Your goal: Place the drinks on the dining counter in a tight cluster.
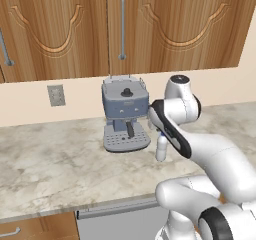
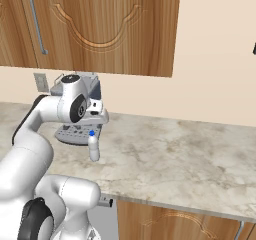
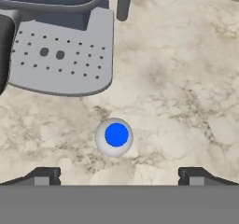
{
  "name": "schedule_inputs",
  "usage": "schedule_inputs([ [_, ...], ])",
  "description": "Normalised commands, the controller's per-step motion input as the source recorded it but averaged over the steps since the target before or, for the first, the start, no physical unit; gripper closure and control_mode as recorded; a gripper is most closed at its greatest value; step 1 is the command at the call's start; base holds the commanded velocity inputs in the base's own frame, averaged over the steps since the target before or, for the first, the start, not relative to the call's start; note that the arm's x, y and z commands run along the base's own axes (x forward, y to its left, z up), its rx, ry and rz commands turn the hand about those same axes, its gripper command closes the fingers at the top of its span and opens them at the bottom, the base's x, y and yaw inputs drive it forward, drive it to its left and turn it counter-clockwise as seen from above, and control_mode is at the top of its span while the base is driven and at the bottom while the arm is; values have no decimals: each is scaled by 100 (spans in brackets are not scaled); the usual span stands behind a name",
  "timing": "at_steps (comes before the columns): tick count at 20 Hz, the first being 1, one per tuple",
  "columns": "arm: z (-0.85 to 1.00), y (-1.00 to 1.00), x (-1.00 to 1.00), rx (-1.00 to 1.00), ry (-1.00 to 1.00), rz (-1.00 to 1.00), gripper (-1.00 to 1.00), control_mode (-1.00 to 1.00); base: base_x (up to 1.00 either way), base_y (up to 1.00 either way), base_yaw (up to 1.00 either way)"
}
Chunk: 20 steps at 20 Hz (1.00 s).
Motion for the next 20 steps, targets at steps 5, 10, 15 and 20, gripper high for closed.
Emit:
schedule_inputs([
  [5, -4, 0, 5, 4, 0, 0, -100, -100, 0, 0, 0],
  [10, -25, 0, 0, 7, 2, 0, -100, -100, 0, 0, 0],
  [15, -27, 0, 0, 2, 1, 0, -100, -100, 0, 0, 0],
  [20, -7, 0, 8, 0, 2, 0, -100, -100, 0, 0, 0],
])
